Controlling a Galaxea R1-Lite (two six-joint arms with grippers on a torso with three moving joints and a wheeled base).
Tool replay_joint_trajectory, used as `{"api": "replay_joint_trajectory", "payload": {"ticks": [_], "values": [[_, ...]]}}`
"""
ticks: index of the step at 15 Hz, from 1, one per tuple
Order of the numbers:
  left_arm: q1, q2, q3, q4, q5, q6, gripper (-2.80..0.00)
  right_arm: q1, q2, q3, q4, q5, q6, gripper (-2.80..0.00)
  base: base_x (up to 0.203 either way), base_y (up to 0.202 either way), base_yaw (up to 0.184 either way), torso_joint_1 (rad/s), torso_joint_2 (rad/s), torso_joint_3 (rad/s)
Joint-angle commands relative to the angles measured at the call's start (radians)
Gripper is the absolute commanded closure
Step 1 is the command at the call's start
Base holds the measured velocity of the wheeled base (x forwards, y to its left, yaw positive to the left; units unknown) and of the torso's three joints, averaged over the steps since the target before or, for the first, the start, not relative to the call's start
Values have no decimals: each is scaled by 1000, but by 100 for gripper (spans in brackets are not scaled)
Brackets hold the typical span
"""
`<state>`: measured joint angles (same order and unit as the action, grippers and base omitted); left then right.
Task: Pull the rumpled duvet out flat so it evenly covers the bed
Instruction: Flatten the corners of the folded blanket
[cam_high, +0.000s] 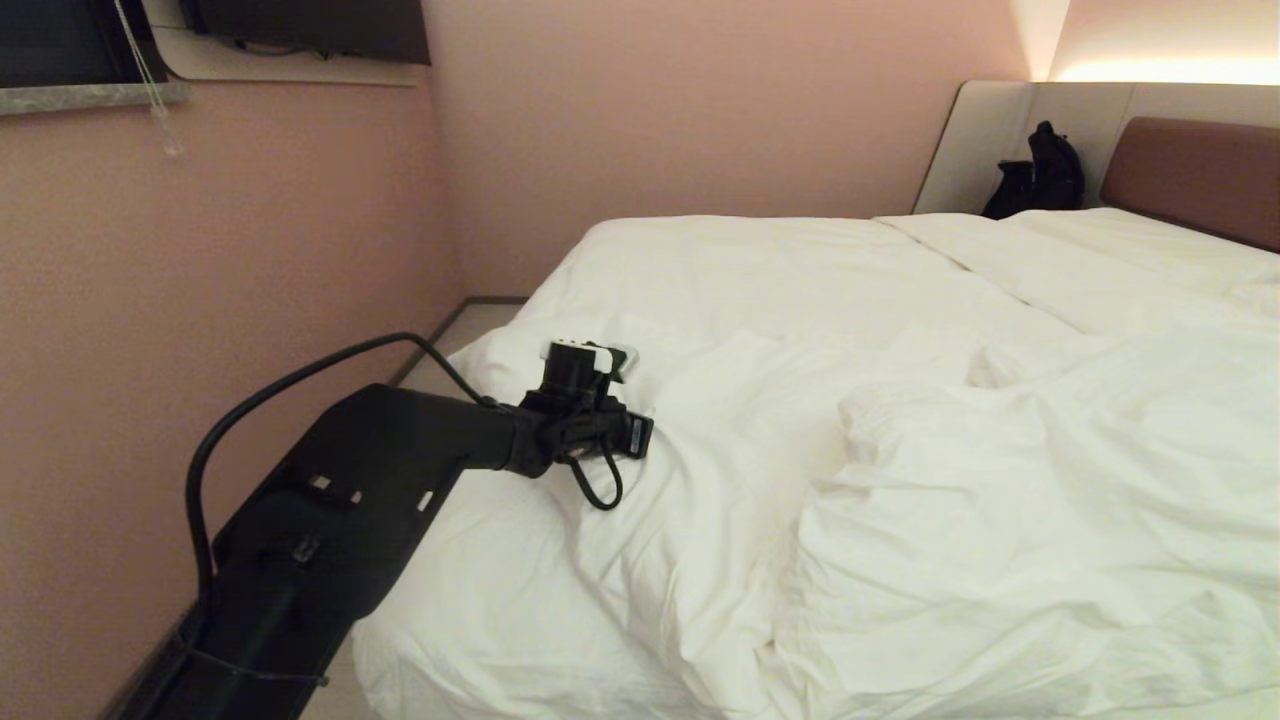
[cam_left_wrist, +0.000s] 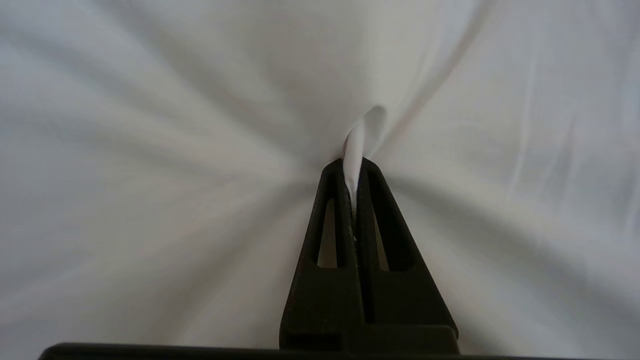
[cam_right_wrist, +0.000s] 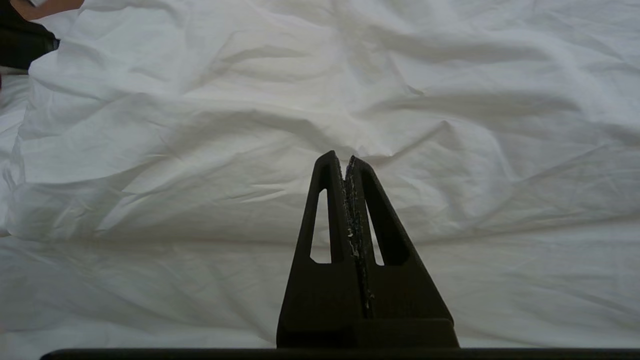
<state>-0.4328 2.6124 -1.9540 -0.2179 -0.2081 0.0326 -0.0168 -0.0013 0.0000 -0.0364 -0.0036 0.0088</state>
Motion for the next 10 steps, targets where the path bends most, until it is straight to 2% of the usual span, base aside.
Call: {"api": "replay_joint_trajectory", "payload": {"ticks": [1,4,6,10], "values": [[-1,-65,11,11,2,-17,0,0,1,0,0,1,-1,0,0,0,0,0,0,0],[0,-198,81,107,4,-40,0,0,1,0,0,1,-1,0,0,0,0,0,0,0],[4,-293,177,174,6,-42,0,0,1,0,0,1,-1,0,0,0,0,0,0,0],[30,-530,497,196,15,-27,0,0,1,0,0,1,-1,0,0,0,0,0,0,0]]}}
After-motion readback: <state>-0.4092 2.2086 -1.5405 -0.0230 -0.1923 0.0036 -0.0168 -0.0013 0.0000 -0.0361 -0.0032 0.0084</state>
